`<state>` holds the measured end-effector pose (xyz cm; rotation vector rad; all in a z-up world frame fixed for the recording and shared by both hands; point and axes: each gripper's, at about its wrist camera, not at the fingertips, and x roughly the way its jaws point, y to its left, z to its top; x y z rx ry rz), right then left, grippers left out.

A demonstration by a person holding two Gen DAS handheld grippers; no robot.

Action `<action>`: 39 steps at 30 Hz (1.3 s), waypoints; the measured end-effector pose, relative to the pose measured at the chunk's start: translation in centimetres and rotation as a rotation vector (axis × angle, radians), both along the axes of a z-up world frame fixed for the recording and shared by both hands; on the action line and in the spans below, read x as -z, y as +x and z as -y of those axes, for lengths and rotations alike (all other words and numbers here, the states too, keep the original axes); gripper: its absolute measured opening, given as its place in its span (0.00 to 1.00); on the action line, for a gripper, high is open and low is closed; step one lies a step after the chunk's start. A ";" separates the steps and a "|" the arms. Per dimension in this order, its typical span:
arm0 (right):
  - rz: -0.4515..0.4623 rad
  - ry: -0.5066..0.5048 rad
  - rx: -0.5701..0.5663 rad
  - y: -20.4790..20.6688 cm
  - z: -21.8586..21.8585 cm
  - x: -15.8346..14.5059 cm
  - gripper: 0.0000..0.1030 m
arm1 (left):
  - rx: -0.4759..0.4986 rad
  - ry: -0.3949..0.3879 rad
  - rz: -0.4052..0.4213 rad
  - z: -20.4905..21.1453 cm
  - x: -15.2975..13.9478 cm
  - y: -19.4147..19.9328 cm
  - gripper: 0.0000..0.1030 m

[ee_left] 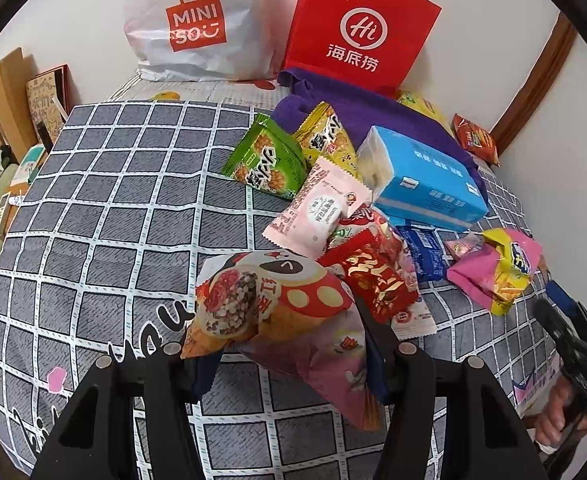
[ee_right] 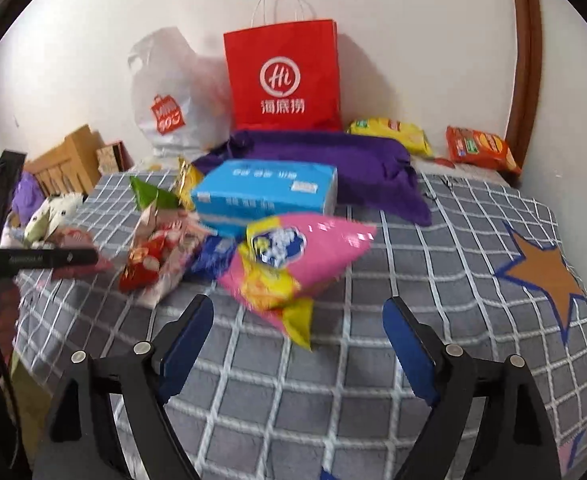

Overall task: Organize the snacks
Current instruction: 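Lift the red-dotted bag with left gripper while right lifts the pink-yellow chip bag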

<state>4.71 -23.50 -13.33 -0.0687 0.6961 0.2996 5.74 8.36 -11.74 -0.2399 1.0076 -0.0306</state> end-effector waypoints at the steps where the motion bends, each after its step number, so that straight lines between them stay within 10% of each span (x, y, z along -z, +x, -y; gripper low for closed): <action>1: -0.006 0.001 0.010 0.5 -0.2 0.2 0.84 | -0.002 -0.001 0.000 0.0 -0.1 0.0 0.55; 6: -0.071 0.050 0.029 3.5 -1.5 1.9 0.84 | -0.005 -0.016 0.005 -0.1 -0.9 0.2 0.55; 10: -0.080 0.046 0.037 4.6 -2.3 2.5 0.52 | 0.022 -0.014 0.015 0.5 -1.9 0.8 0.55; 20: -0.067 0.077 -0.007 3.4 -2.3 -0.7 0.41 | 0.148 -0.030 0.034 4.6 -4.4 4.2 0.55; 24: -0.044 0.105 0.007 3.8 -1.8 -2.9 0.14 | 0.195 -0.023 0.051 6.3 -5.6 6.1 0.55; 30: -0.105 0.048 0.020 6.8 -1.9 -2.4 0.14 | 0.219 -0.005 0.055 7.4 -6.1 8.4 0.55; 34: -0.148 0.039 0.024 6.7 -1.1 -1.2 0.56 | 0.221 -0.023 0.037 7.4 -5.4 9.0 0.55; 39: -0.150 0.025 0.016 5.6 -0.4 0.2 0.73 | 0.241 -0.046 -0.003 7.6 -4.1 9.3 0.55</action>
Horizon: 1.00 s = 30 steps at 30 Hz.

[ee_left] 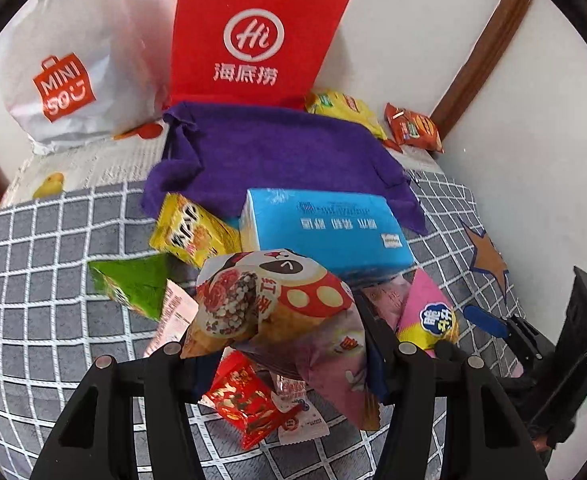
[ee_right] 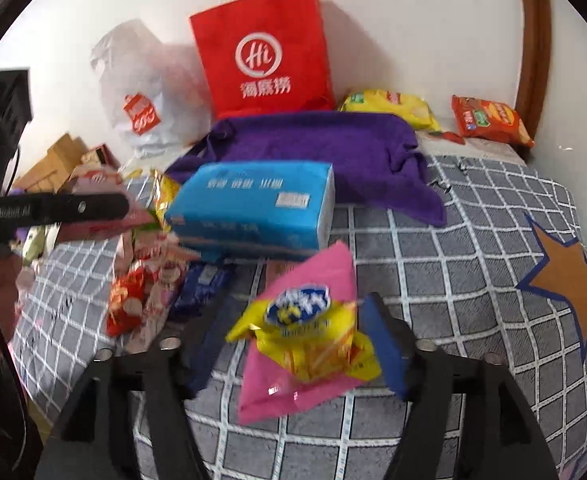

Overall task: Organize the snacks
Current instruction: 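Lift the red-dotted bag with left gripper while right lifts the pink-yellow chip bag, then carry both bags onto the purple towel and open both grippers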

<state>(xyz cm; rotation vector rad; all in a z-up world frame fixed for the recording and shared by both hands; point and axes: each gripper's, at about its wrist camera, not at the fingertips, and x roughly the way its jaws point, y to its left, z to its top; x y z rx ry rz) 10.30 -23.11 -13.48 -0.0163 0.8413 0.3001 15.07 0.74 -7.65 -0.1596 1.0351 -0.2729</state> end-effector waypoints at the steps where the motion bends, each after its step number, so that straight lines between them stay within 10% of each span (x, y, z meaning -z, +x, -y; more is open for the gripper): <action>1: -0.004 -0.011 0.002 0.0 -0.1 0.4 0.73 | 0.005 -0.003 -0.003 0.0 0.1 0.0 0.55; 12: 0.004 -0.125 -0.004 0.0 -1.4 3.1 0.61 | -0.001 0.001 -0.004 -0.8 0.1 -0.4 0.55; 30: 0.144 -0.006 0.056 3.1 -0.9 -5.8 0.61 | 0.027 -0.013 0.031 1.5 -2.9 2.4 0.55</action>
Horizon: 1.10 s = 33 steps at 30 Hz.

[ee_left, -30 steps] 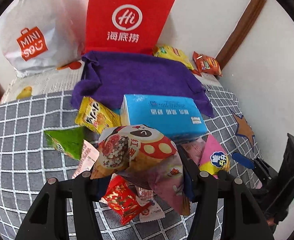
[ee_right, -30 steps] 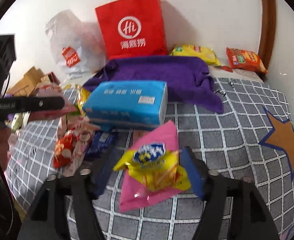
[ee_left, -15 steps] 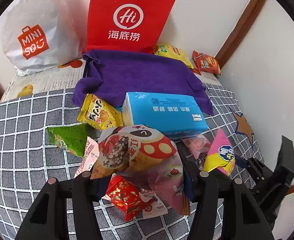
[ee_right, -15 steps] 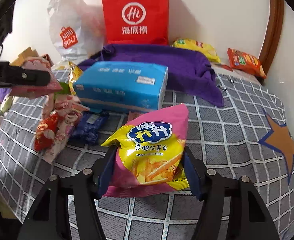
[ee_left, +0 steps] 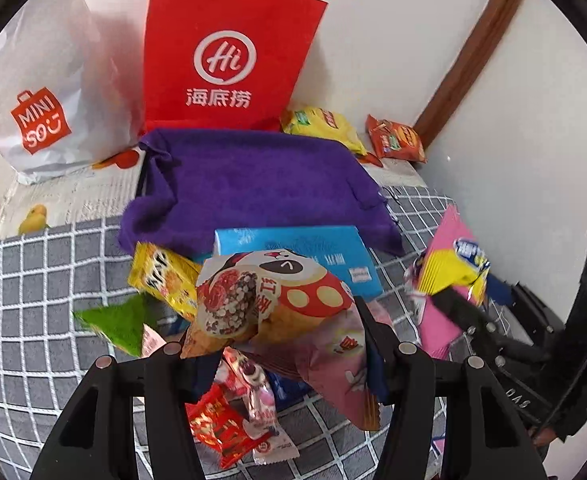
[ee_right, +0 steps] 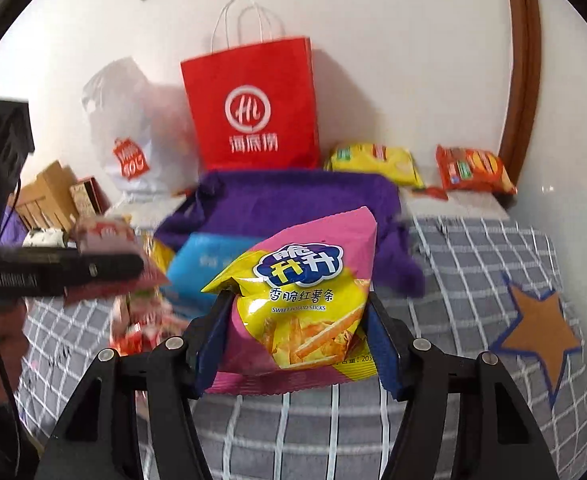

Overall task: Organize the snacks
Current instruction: 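Carry both bags onto the purple towel and open both grippers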

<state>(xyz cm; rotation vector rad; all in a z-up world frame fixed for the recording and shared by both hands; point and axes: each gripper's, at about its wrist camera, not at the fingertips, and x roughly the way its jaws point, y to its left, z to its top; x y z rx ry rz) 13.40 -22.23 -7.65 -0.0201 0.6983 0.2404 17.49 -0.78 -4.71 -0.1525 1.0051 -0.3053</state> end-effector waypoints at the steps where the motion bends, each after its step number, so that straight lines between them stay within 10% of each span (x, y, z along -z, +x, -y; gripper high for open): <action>1: 0.005 -0.003 -0.006 0.4 -0.1 -0.5 0.61 | -0.006 0.009 0.007 0.0 -0.4 0.4 0.55; 13: 0.070 -0.043 -0.021 8.1 -2.5 -5.7 0.61 | -0.036 0.083 0.064 -0.6 -3.8 5.0 0.55; 33: 0.049 -0.098 -0.055 18.7 -3.8 -4.2 0.61 | -0.049 0.095 0.038 -1.3 -1.3 14.8 0.55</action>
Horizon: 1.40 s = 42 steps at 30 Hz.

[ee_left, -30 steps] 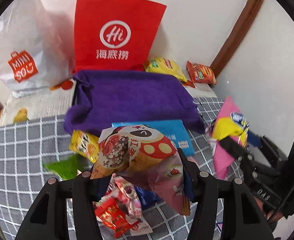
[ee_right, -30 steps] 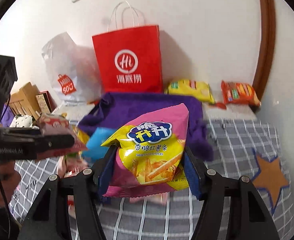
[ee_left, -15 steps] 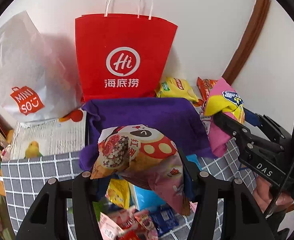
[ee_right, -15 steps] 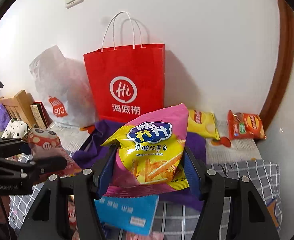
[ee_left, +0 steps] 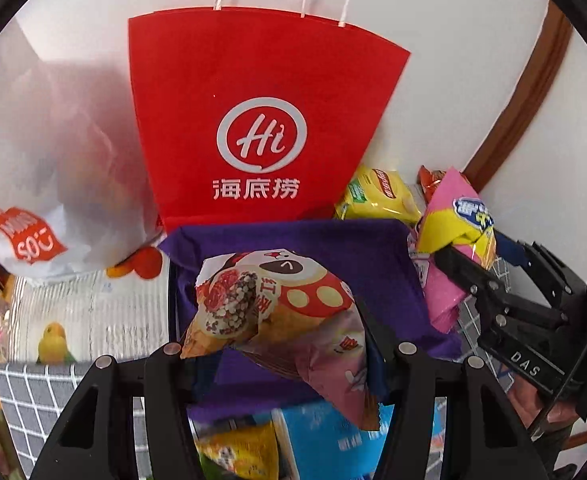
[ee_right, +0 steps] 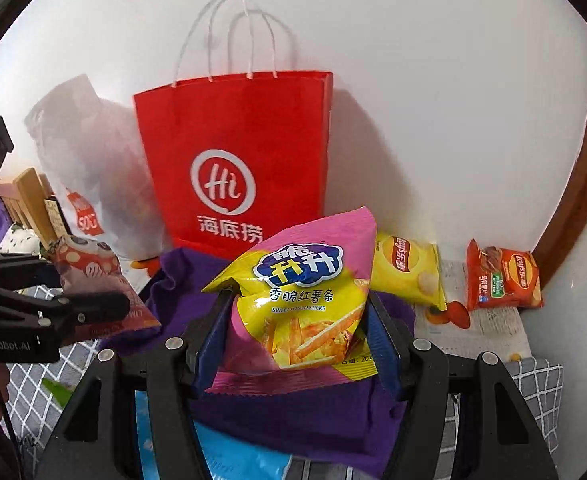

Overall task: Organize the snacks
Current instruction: 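Carry both bags onto the purple towel and open both grippers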

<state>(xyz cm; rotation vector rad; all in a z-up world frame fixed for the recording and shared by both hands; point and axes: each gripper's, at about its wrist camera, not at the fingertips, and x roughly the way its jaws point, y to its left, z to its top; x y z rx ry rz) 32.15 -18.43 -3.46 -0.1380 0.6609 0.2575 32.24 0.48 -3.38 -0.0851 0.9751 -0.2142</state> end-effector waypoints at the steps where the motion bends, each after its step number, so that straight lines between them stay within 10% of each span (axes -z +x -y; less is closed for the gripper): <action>1: -0.005 0.004 0.002 0.3 0.1 0.3 0.61 | -0.002 0.004 0.000 0.0 0.2 0.5 0.55; 20: -0.187 -0.042 0.019 6.1 1.8 8.1 0.61 | -0.045 0.024 -0.127 -1.8 8.1 5.5 0.55; 42: -0.270 -0.072 0.029 7.8 1.7 11.6 0.62 | -0.015 0.011 -0.157 -1.2 10.6 6.2 0.55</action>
